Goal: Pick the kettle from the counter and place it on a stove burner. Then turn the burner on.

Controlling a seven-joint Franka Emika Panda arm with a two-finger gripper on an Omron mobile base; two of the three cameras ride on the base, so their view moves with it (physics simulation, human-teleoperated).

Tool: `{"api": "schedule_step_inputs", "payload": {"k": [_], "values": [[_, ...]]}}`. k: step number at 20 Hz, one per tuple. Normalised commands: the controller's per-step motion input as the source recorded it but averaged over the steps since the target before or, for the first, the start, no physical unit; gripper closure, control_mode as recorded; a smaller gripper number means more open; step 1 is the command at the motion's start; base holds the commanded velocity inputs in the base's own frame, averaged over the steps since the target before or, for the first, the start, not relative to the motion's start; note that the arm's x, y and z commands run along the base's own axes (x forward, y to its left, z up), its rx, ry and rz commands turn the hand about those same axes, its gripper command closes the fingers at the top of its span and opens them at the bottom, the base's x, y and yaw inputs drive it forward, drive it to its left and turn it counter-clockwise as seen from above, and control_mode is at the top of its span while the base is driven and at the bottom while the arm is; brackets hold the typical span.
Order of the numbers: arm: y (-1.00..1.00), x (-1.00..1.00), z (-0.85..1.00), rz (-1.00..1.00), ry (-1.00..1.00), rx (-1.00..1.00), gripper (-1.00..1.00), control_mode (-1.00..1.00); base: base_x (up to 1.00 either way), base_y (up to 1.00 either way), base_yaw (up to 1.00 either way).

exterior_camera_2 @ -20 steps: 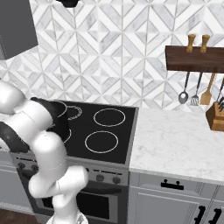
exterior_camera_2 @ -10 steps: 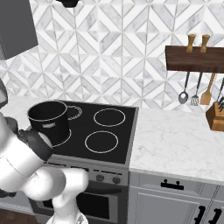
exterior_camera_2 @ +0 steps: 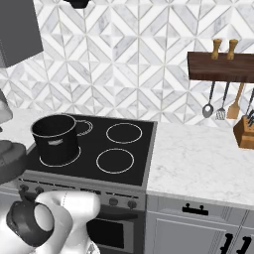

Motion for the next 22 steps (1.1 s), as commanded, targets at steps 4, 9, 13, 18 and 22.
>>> {"api": "schedule_step_inputs", "payload": {"k": [4,9,13,18,22], "values": [[-0.79,-0.2,0.31,-0.1,-0.1,0.11,1.0,-1.0,0.0,0.0,0.0],[-0.7,0.0,0.61,-0.1,-0.04,0.13,1.0,-1.0,0.0,0.0,0.0],[-0.78,-0.01,0.45,-0.1,-0.03,0.14,1.0,-1.0,0.0,0.0,0.0],[-0.79,-0.1,0.12,-0.09,-0.03,0.09,1.0,-1.0,0.0,0.0,0.0],[-0.83,0.0,0.0,-0.07,-0.06,0.05,1.0,-1.0,0.0,0.0,0.0]]}}
